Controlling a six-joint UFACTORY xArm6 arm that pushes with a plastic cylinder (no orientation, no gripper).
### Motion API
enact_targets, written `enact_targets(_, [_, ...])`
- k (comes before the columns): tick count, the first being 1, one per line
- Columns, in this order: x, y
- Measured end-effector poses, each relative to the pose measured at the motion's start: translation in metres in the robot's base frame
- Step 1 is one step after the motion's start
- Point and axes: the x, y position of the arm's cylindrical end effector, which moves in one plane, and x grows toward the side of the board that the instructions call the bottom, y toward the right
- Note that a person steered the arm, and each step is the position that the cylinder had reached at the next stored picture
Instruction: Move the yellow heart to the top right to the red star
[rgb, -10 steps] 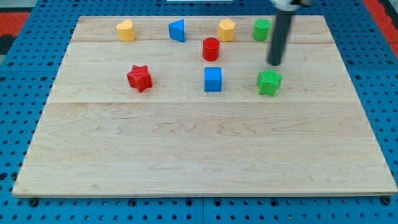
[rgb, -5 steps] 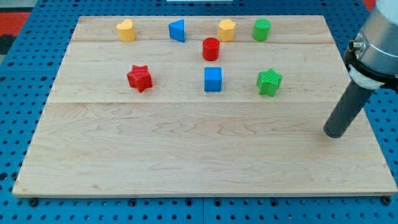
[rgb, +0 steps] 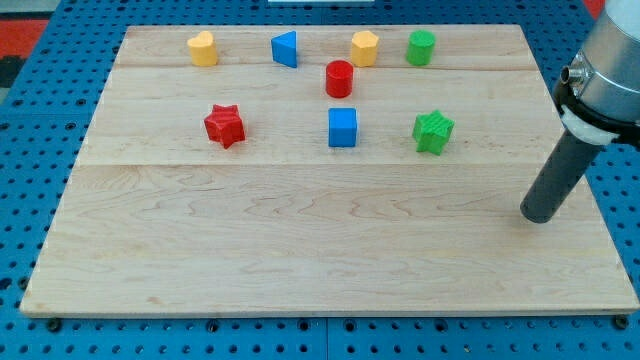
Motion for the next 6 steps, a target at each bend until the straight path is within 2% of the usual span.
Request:
enact_targets(3, [0.004, -0.001])
enact_targets(4, [0.019, 0.083])
enact_targets(5, [-0.052, 0.112])
enact_targets(6, [-0.103, 0.104])
